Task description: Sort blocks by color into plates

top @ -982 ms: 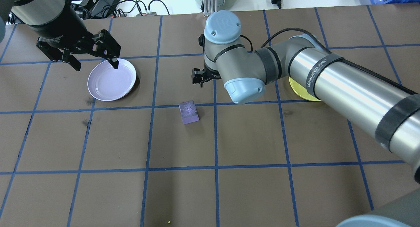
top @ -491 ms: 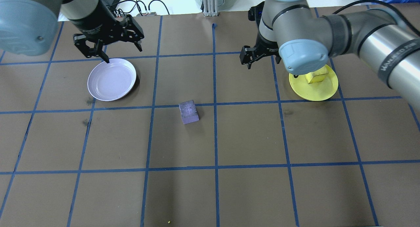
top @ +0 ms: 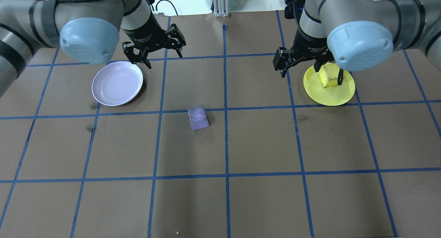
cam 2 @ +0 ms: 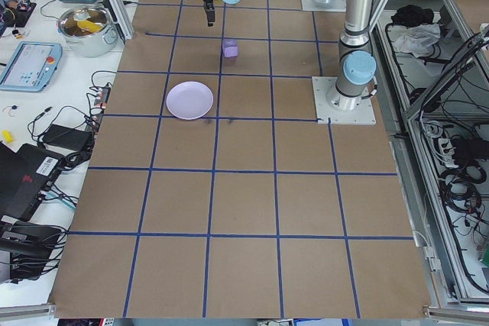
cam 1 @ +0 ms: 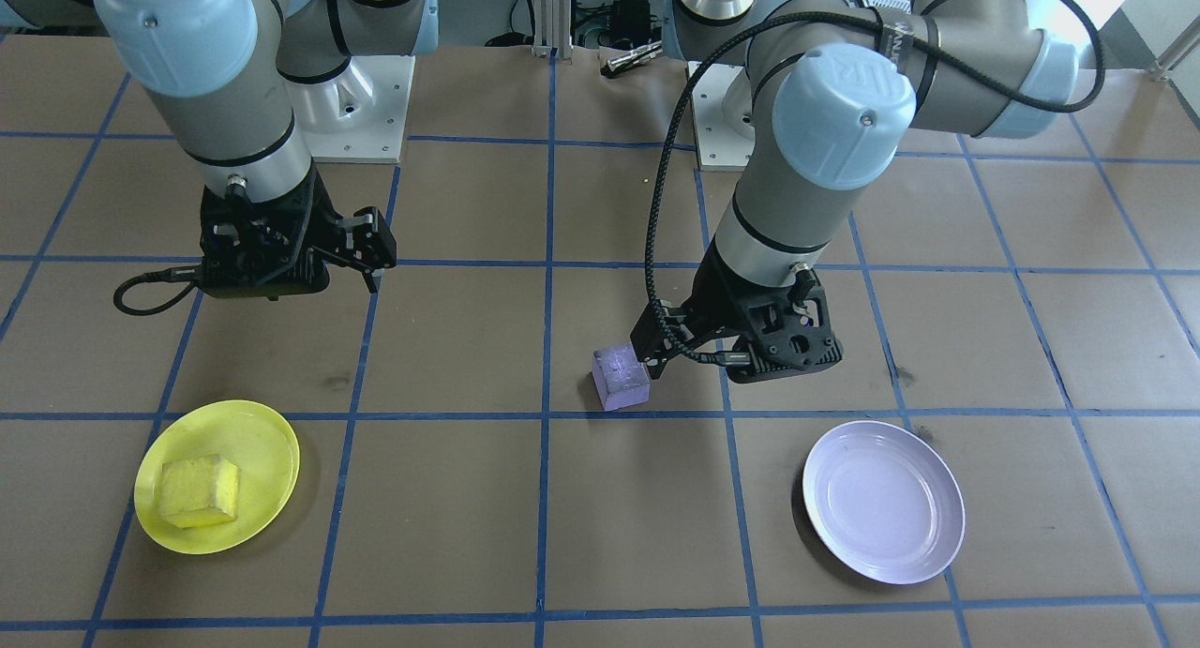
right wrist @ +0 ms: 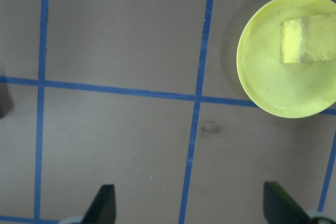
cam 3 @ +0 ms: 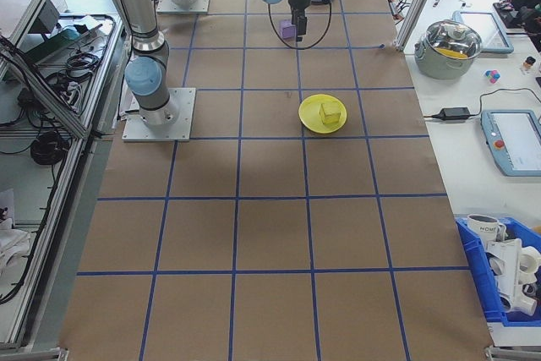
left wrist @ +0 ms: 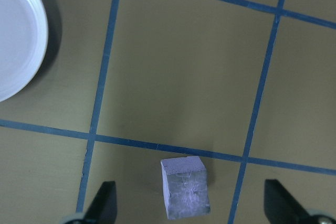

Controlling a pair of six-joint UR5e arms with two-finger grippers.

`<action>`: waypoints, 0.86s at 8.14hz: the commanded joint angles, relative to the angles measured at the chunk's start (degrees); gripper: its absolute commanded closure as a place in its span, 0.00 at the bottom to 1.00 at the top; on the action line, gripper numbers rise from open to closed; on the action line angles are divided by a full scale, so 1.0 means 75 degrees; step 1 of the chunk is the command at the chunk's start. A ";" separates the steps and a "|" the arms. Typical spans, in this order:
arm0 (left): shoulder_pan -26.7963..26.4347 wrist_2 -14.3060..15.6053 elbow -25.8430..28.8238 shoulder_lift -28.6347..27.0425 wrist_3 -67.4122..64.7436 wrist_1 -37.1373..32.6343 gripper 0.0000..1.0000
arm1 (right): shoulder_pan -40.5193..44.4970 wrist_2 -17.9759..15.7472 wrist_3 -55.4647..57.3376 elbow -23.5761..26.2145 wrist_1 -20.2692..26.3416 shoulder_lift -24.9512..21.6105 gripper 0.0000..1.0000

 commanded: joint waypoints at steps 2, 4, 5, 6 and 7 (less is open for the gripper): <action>-0.0236 0.0147 -0.0838 -0.0503 0.0777 0.1022 0.00 | 0.0005 -0.0575 -0.0025 0.0098 0.1243 -0.0453 0.00; -0.0283 0.0182 -0.1097 -0.0715 0.0637 0.1263 0.00 | -0.0019 -0.0834 -0.0141 0.0052 0.1127 -0.0500 0.00; -0.0283 0.0147 -0.1133 -0.0715 0.0590 0.1263 0.00 | 0.0004 -0.0812 -0.0188 -0.0030 0.1126 -0.0593 0.00; -0.0306 0.0101 -0.1261 -0.0762 0.0590 0.1251 0.00 | -0.0007 -0.0847 -0.0224 -0.0019 0.1115 -0.0687 0.00; -0.0341 0.0100 -0.1436 -0.0809 0.0404 0.1286 0.00 | 0.0005 -0.0812 -0.0363 0.0004 0.1126 -0.0769 0.00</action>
